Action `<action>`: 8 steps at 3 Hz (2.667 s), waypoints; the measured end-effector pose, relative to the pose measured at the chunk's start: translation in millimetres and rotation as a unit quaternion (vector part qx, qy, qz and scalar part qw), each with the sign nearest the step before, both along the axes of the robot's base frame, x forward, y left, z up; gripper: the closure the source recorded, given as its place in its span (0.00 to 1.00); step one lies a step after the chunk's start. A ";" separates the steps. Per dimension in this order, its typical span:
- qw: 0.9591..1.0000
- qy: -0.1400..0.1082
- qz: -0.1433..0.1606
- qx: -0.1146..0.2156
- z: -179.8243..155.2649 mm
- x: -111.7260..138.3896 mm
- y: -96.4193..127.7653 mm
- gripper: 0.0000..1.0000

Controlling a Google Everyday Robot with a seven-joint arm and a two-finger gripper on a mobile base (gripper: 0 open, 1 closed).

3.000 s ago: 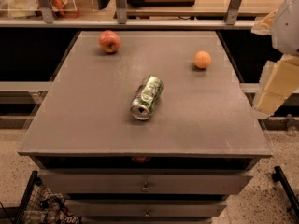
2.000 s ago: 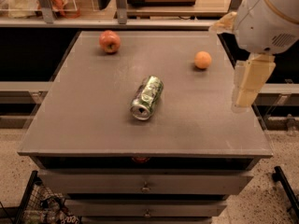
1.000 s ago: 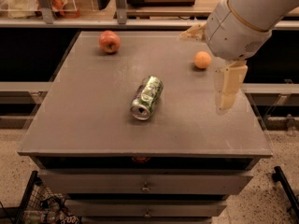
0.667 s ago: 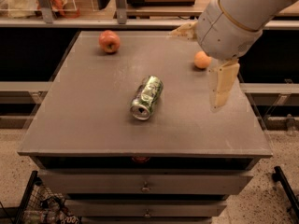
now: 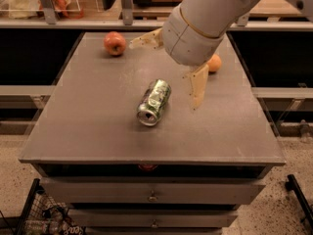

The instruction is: Pick green can

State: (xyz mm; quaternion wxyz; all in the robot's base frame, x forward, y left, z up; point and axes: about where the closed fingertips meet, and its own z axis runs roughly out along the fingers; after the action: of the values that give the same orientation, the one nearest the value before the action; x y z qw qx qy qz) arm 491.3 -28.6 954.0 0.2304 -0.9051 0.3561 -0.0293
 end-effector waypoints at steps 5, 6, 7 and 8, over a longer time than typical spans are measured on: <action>0.982 -0.053 0.160 -0.083 -65.1 40.8 3.3 0.00; 0.971 -0.061 0.196 -0.123 -83.2 49.7 5.0 0.00; 0.962 -0.062 0.219 -0.153 -95.7 54.9 9.2 0.00; 0.955 -0.061 0.236 -0.170 -103.0 59.0 13.8 0.16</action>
Offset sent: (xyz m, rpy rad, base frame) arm 0.0014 -0.0017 -0.0001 -0.0481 -0.0477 0.0235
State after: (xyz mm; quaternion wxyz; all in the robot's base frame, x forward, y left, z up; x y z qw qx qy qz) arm 550.3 -14.7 850.9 0.0944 -0.9857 0.1075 -0.0893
